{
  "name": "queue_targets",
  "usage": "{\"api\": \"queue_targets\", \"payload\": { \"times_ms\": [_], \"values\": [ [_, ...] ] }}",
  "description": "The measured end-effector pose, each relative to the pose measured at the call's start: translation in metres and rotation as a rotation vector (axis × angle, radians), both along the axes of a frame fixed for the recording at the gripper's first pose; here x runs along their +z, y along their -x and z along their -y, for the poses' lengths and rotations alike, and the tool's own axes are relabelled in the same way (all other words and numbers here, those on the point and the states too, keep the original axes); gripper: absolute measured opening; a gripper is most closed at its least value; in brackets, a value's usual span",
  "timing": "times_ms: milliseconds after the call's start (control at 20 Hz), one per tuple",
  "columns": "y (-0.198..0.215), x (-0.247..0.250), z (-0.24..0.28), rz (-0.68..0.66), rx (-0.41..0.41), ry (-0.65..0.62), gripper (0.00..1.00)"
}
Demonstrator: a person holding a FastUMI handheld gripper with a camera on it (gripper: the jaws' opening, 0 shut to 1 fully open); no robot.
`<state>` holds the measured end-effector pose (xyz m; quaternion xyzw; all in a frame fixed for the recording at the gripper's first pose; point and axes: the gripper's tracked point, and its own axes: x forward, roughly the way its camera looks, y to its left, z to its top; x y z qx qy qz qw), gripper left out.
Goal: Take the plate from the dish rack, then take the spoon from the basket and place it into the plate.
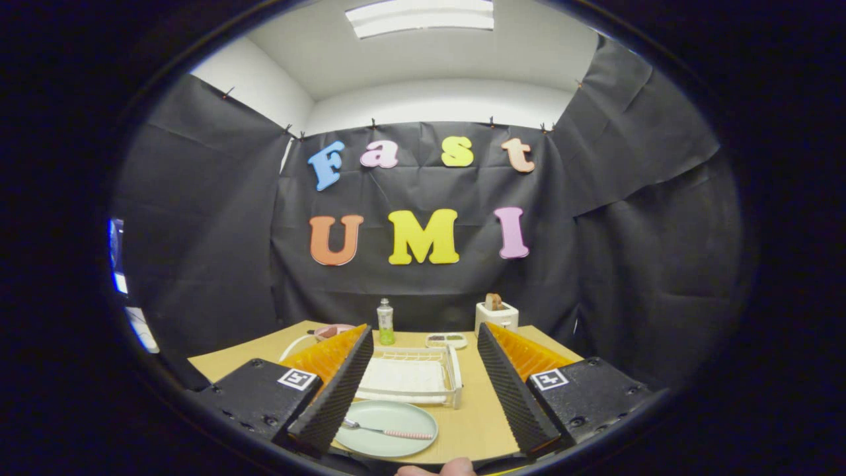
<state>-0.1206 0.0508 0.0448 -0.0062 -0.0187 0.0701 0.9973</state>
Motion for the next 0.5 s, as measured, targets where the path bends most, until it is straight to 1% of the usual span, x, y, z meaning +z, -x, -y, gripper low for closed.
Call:
{"api": "queue_targets", "payload": {
  "times_ms": [50,200,350,400,500],
  "values": [
    [0.000,-0.003,-0.005,0.002,-0.008,0.011,1.00],
    [0.002,-0.005,-0.028,-0.009,0.019,0.021,1.00],
    [-0.001,-0.011,-0.044,-0.033,0.047,-0.017,1.00],
    [-0.002,-0.012,-0.046,-0.040,0.042,-0.032,1.00],
    [-0.006,-0.007,-0.045,-0.011,0.020,-0.031,1.00]
  ]
}}
